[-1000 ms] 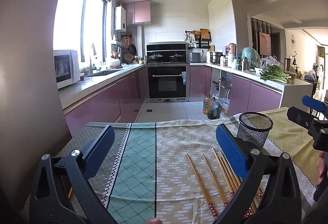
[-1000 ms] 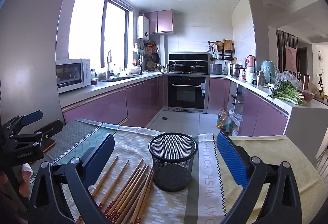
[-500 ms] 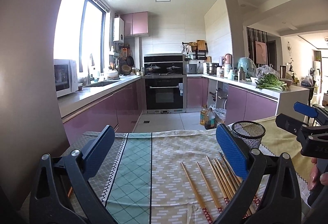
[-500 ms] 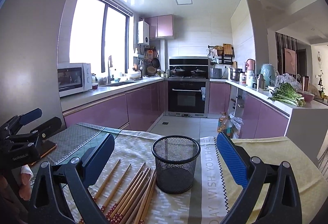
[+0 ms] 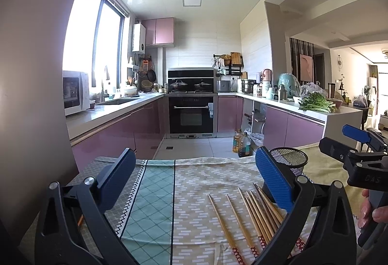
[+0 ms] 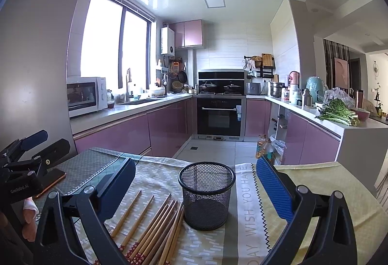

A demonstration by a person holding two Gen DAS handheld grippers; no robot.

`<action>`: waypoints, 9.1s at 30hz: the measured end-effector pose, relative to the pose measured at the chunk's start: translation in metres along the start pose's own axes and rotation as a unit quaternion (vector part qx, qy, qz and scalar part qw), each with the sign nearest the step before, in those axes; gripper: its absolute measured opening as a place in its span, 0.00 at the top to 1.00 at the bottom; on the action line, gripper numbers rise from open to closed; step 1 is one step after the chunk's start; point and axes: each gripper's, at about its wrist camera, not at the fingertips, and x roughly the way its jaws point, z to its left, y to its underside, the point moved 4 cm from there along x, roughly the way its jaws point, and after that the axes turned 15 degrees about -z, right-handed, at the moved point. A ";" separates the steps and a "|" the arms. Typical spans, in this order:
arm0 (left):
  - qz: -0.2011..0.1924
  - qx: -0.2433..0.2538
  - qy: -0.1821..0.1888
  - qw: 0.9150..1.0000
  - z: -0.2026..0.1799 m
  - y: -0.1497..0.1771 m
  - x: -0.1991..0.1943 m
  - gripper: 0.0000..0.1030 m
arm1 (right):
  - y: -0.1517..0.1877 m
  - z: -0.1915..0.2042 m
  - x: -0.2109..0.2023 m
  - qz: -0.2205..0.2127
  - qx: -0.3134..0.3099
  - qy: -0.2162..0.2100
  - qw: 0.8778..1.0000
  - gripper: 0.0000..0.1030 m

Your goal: Organize utensils

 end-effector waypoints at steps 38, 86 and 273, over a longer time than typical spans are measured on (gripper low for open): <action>-0.007 -0.002 0.006 1.000 -0.005 0.001 -0.002 0.05 | 0.000 0.000 0.000 -0.004 0.003 0.003 1.000 0.06; -0.009 -0.003 0.006 1.000 -0.009 0.000 -0.002 0.05 | 0.000 -0.004 0.000 -0.006 0.007 0.004 1.000 0.06; 0.370 -0.012 0.195 0.909 -0.057 0.160 0.098 0.88 | 0.125 0.000 0.071 0.339 0.063 -0.122 0.931 0.93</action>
